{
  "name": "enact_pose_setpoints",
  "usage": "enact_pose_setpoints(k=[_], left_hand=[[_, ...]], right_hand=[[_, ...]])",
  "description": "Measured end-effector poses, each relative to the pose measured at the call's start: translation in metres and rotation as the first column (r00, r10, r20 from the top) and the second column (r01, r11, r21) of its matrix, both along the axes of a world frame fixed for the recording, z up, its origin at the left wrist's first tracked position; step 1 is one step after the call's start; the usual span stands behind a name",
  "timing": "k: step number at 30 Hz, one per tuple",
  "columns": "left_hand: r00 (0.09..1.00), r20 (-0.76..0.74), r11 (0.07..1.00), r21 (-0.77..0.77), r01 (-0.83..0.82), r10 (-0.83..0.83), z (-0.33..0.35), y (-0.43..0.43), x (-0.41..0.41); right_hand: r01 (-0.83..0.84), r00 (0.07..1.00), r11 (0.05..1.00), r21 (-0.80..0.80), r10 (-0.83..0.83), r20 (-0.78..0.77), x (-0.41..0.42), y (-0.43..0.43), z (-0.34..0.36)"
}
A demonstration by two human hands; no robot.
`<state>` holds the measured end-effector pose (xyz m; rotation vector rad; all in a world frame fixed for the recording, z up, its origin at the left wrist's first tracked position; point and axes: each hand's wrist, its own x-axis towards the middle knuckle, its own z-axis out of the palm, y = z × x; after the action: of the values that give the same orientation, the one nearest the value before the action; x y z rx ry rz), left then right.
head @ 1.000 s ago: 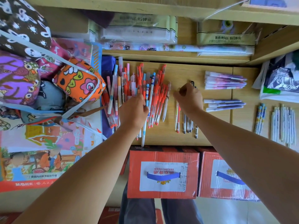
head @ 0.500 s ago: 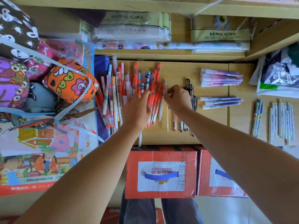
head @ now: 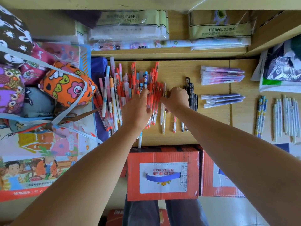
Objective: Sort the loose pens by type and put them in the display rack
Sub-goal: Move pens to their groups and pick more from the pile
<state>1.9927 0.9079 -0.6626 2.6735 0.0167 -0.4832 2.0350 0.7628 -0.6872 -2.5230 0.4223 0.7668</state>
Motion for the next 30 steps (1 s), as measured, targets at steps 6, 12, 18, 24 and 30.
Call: enact_pose_setpoints(k=[6,12,18,24,30], left_hand=[[0.998,0.058,0.996,-0.081,0.037,-0.032,0.003,-0.002,0.005],[0.986,-0.066,0.940,-0.319,0.123,-0.152,0.008,-0.037,0.008],[0.958,-0.247,0.858,-0.514,-0.001,-0.147,0.019,-0.076,0.004],[0.949,-0.300,0.909,-0.416,-0.035,-0.101,0.028,-0.112,-0.009],[0.928,-0.315,0.907,-0.417,0.054,-0.200,0.037,-0.155,-0.028]], right_hand=[[0.092,0.996,0.954,0.286,-0.081,-0.049,-0.002,-0.011,0.012],[0.210,0.977,0.841,0.499,-0.168,-0.128,-0.005,-0.050,0.039],[0.309,0.950,0.761,0.571,-0.278,-0.144,-0.024,-0.095,0.053],[0.410,0.893,0.722,0.557,-0.441,-0.086,-0.063,-0.136,0.061],[0.586,0.750,0.619,0.523,-0.659,-0.060,-0.096,-0.186,0.069]])
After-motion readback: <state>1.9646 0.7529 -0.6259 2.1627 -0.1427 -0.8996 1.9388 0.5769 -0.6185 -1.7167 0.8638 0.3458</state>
